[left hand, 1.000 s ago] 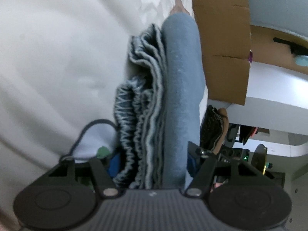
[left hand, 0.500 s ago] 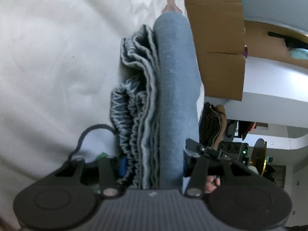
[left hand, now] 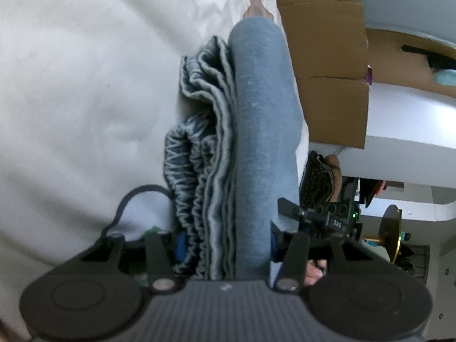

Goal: Fold clothes
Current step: 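Hold the denim stack with both grippers and lift it off the sheet, then carry the held denim stack with both grippers toward the cardboard beside the bed, then lower the denim stack onto the cardboard with both grippers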

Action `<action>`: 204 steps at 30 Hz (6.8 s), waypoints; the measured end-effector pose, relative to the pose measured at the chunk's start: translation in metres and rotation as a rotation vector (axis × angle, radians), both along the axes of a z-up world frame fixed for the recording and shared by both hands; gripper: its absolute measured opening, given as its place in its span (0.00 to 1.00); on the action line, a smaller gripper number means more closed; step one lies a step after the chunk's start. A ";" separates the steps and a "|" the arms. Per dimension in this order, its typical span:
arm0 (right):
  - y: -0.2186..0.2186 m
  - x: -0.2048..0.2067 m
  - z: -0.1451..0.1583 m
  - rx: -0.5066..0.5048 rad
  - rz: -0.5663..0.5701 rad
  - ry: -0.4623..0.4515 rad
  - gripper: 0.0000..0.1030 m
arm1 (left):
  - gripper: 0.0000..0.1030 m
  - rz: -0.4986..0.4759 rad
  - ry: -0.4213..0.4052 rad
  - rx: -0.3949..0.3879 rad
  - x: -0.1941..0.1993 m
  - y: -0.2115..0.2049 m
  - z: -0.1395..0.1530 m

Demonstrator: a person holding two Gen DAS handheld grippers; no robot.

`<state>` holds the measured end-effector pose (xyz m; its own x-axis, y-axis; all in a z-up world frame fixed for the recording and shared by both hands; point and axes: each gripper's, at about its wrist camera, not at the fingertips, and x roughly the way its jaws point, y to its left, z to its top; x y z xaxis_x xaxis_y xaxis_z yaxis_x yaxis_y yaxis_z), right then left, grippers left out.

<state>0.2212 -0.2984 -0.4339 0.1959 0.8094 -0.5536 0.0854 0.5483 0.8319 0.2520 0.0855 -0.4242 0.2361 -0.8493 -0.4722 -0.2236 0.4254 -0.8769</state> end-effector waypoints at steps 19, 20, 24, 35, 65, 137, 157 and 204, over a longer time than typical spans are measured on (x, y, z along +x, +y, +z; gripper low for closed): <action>0.023 0.013 0.005 -0.018 0.091 0.005 0.54 | 0.51 -0.020 -0.036 0.034 -0.005 0.011 0.011; 0.023 0.013 0.007 -0.021 0.093 0.003 0.52 | 0.50 -0.022 -0.040 0.039 -0.005 0.008 0.012; 0.023 0.013 0.013 -0.033 0.101 -0.008 0.41 | 0.46 -0.027 -0.059 0.068 -0.005 0.006 0.019; 0.022 0.002 0.042 -0.041 0.098 -0.079 0.31 | 0.43 -0.023 -0.129 0.122 -0.011 -0.002 0.056; -0.064 -0.017 0.325 -0.038 -0.006 -0.313 0.31 | 0.42 -0.072 -0.305 0.206 0.022 -0.078 0.345; -0.324 -0.093 0.311 -0.726 -0.341 -0.352 0.30 | 0.42 -0.347 -0.547 -0.018 0.094 -0.425 0.237; -0.346 -0.054 0.227 -0.869 -0.279 -0.301 0.30 | 0.40 -0.281 -0.512 -0.039 0.101 -0.460 0.167; -0.370 -0.042 0.176 -0.835 -0.391 -0.294 0.34 | 0.30 -0.693 -0.700 0.548 0.130 -0.548 0.254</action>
